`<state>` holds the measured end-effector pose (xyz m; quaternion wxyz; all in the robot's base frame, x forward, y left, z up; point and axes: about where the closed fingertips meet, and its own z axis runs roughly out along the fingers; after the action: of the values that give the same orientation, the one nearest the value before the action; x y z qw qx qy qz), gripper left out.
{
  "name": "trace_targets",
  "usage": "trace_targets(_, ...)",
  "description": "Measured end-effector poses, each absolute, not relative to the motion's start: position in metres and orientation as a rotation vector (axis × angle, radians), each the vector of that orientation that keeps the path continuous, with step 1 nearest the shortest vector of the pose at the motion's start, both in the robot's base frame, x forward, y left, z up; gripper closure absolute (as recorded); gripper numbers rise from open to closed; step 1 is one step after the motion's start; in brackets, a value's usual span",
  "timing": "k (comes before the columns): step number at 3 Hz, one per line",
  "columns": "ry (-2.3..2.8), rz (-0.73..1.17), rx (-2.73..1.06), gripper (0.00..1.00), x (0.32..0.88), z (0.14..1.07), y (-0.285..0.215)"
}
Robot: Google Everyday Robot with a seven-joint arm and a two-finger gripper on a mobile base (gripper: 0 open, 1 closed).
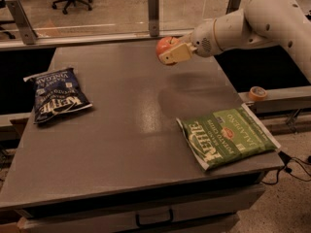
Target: Move apple near green jalapeno chip bag
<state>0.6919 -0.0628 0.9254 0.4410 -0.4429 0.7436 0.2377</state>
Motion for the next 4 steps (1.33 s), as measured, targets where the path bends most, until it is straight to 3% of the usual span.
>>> trace_targets(4,1.855,0.623,-1.26,1.0,0.617,0.883,-0.162)
